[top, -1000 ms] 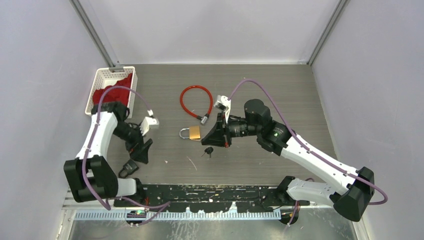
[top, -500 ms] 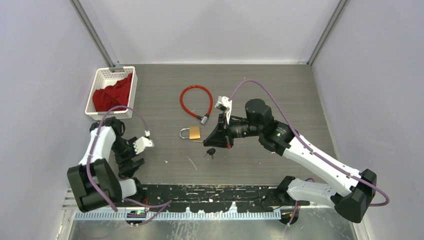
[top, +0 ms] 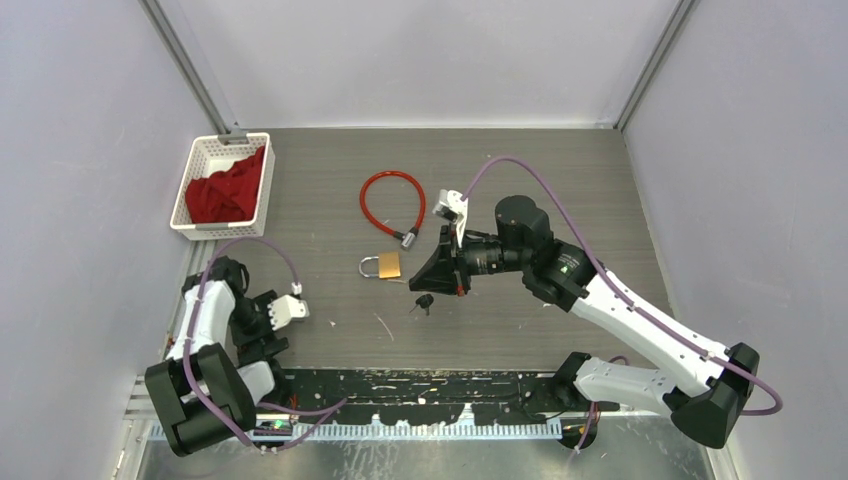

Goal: Unlock with the key
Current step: Move the lock to the center of the board.

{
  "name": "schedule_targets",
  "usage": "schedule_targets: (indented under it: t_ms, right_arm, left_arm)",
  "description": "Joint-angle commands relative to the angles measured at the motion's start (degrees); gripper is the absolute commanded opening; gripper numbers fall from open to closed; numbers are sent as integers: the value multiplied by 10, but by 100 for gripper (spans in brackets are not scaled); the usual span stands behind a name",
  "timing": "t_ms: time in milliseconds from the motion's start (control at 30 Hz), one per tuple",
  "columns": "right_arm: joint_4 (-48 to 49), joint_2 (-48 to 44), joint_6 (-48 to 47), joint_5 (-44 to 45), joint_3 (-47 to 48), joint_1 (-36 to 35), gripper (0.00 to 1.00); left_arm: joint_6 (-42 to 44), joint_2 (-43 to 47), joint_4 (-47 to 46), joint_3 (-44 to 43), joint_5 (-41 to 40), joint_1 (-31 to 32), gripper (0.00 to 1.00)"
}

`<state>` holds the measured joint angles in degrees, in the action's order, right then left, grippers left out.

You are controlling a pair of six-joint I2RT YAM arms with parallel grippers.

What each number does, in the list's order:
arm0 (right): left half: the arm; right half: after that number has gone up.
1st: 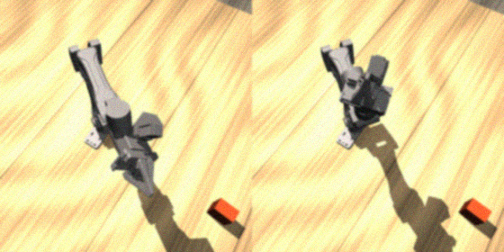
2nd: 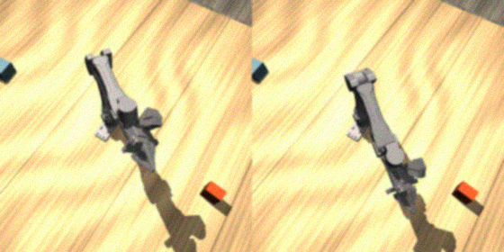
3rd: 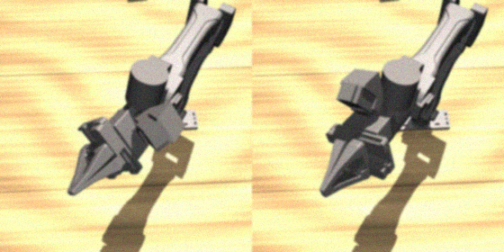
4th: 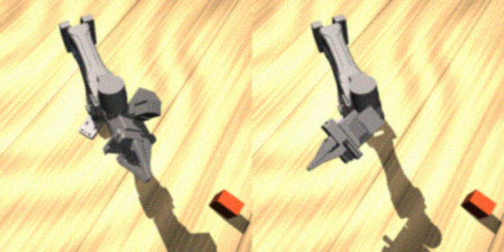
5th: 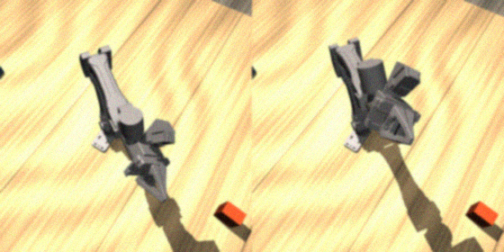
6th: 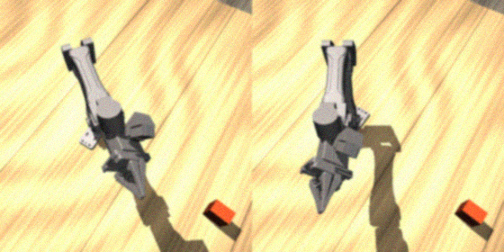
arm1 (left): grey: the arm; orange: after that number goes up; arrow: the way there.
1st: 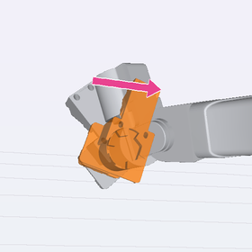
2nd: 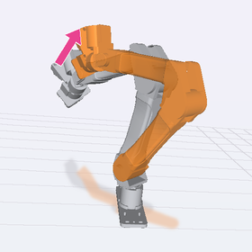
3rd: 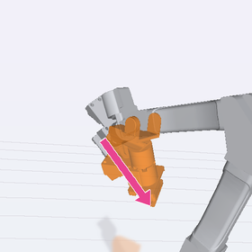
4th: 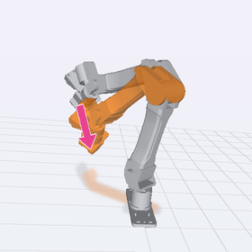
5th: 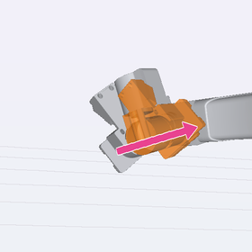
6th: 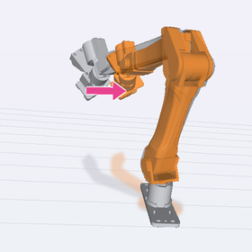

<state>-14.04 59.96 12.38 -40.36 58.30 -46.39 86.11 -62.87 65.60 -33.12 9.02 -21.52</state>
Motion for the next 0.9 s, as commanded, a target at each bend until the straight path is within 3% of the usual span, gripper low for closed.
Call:
schedule_targets:
  t_ms: [0, 267, 400, 600, 733, 867]
  right_arm:
    - [14, -14, 3, 4, 32, 1, 1]
    - [19, -29, 15, 12, 31, 0, 1]
    - [19, -34, 18, 17, 29, 1, 1]
    - [22, -45, 21, 26, 15, 0, 1]
    - [17, -52, 18, 34, 9, 1, 1]
    - [13, -55, 10, 49, 2, 1, 1]
  left_arm:
    - [26, 0, -19, -5, 7, -2, 88]
    - [11, -42, -34, -28, -17, 2, 54]
    - [4, -54, -21, -50, 2, 24, 44]
    - [-69, -117, -19, -82, 10, 129, 20]
    - [-125, -153, -25, -108, 30, 187, 16]
    - [-198, -169, -23, -151, 55, 302, 12]
